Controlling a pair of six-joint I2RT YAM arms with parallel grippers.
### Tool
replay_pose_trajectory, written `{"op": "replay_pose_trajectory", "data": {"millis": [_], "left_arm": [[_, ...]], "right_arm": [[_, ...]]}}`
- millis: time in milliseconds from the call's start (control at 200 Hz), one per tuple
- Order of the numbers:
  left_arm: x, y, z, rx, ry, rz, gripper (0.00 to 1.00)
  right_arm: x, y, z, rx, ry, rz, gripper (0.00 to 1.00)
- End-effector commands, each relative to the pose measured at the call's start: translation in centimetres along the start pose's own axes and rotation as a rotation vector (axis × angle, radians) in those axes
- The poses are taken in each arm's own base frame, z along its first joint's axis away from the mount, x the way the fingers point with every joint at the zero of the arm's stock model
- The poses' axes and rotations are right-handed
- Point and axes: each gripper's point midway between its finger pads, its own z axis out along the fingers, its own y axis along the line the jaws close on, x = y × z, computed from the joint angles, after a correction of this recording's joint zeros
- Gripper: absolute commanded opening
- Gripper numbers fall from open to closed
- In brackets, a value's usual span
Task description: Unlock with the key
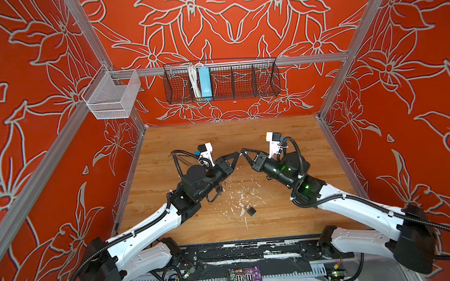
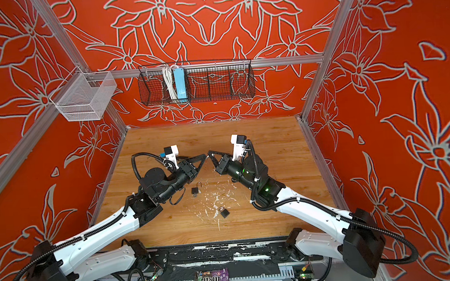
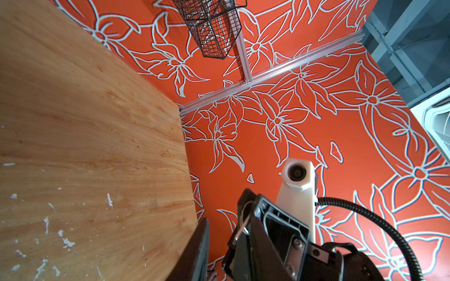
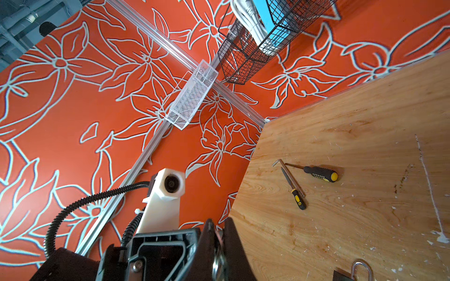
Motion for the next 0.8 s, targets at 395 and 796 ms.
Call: {"op": "replay_pose_trajectory", "data": {"millis": [395, 796], "left_arm": [[-0.2, -2.1, 1.0, 0.062, 0.001, -0.004, 0.18], [-0.4, -1.2, 0.7, 0.027, -0.018, -0.005, 0.19]], "right_arm": [[0.0, 0.1, 0.1, -0.014, -0.039, 0.055, 0.00], [-1.0, 0.5, -1.1, -0.007, -0.078, 0.064, 0.00]]}}
